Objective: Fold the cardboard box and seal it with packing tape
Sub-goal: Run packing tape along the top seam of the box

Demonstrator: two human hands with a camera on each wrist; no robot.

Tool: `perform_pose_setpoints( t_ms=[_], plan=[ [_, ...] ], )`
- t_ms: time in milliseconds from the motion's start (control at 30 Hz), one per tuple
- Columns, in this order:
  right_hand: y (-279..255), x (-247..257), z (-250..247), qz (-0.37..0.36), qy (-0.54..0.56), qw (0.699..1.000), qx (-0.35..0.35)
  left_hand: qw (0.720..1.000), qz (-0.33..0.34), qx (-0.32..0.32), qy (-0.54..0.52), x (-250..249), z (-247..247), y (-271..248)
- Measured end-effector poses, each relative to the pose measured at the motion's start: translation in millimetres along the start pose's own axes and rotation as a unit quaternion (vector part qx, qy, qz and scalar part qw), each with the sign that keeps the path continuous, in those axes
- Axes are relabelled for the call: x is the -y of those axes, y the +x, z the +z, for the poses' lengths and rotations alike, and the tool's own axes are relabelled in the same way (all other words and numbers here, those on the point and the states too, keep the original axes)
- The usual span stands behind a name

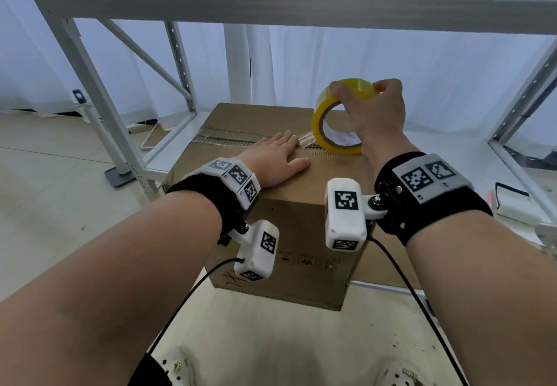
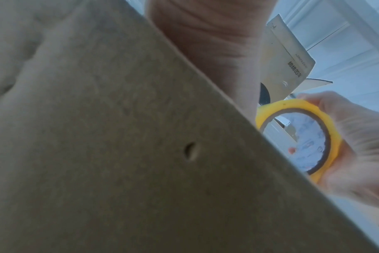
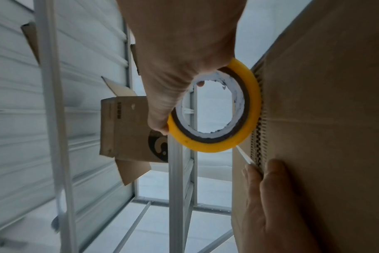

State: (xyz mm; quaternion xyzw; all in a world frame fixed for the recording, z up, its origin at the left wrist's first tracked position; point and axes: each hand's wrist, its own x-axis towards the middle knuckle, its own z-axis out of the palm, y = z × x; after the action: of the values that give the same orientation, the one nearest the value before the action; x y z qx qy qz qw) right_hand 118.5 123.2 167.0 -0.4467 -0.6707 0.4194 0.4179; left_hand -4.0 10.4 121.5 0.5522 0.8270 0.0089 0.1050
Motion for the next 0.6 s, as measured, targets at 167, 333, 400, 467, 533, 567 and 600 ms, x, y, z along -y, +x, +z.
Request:
perform_pose_setpoints(
  t_ms=[167, 333, 400, 467, 533, 567, 600],
  plan=[
    [-2, 12, -5, -0.095, -0.097, 0.991, -0.004, 1.0, 0.004, -0.003, -0.014, 1, -1, 0],
    [5, 6, -18, -0.082, -0.143, 0.986, -0.007, 1.0, 0.011, -0.009, -0.015, 4, 2, 0],
    [6, 3, -22, -0.073, -0.157, 0.985, -0.008, 1.0, 0.012, -0.008, -0.011, 4, 2, 0],
    [5, 0, -23, -0.067, -0.168, 0.983, -0.007, 1.0, 0.012, -0.004, -0.008, 3, 2, -1],
    [3, -2, -23, -0.07, -0.177, 0.982, -0.003, 1.0, 0.008, 0.0, -0.005, 2, 2, -1],
    [3, -2, -22, -0.074, -0.182, 0.98, 0.001, 1.0, 0.004, 0.003, -0.003, 0, 1, -1],
    [3, -3, -22, -0.078, -0.186, 0.979, 0.007, 1.0, -0.002, 0.006, -0.001, -1, -1, 0]
  ],
)
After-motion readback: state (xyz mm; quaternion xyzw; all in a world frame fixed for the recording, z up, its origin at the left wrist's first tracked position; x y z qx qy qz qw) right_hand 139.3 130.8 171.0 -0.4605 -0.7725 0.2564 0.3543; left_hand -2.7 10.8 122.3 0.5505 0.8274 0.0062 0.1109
